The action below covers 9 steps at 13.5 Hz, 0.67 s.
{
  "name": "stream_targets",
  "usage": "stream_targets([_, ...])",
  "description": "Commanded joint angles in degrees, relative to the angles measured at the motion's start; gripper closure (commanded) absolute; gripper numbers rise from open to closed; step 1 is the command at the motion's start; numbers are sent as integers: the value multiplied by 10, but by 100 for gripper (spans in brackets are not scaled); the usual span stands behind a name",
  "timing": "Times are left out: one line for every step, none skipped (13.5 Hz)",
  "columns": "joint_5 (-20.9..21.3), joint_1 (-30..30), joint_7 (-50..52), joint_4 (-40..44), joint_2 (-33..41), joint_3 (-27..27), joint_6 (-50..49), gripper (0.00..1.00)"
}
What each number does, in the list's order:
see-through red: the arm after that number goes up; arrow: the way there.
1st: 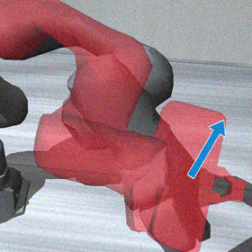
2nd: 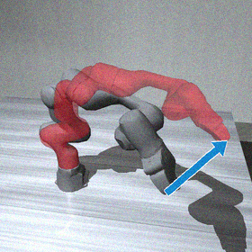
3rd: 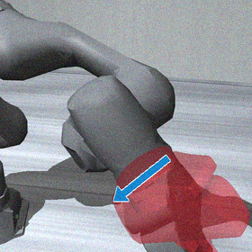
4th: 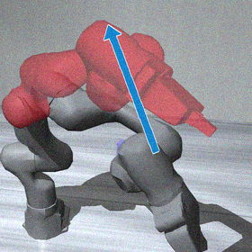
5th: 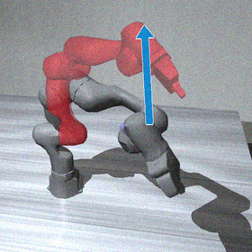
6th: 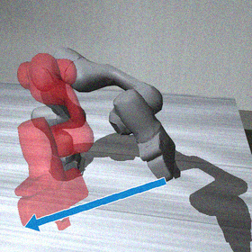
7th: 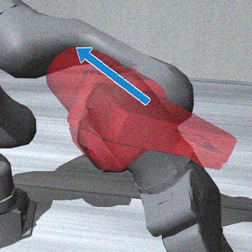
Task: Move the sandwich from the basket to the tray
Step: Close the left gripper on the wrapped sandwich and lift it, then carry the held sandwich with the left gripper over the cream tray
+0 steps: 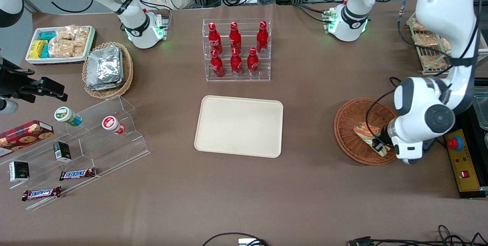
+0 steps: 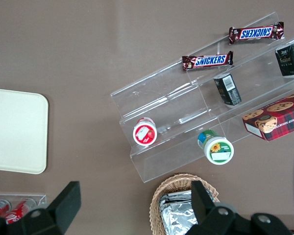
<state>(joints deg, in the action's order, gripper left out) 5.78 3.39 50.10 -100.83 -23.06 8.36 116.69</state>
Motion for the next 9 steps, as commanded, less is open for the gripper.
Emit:
stream_targets([8, -8, -26, 115, 4, 34, -129, 100])
stream_targets([8, -7, -53, 156, 1, 52, -168, 100])
stream_targets([6, -8, -84, 186, 0, 66, -192, 100])
stream_targets([2, -7, -116, 204, 0, 87, -204, 100])
stream_targets([3, -8, -145, 210, -1, 112, -208, 100])
stream_targets([5, -8, -170, 212, -8, 137, -208, 100])
stream_targets([7, -16, -191, 216, -22, 159, -205, 100])
stream_targets([7, -35, -199, 228, -44, 167, -200, 100])
stream_targets([7, -62, -199, 243, -67, 167, -198, 100])
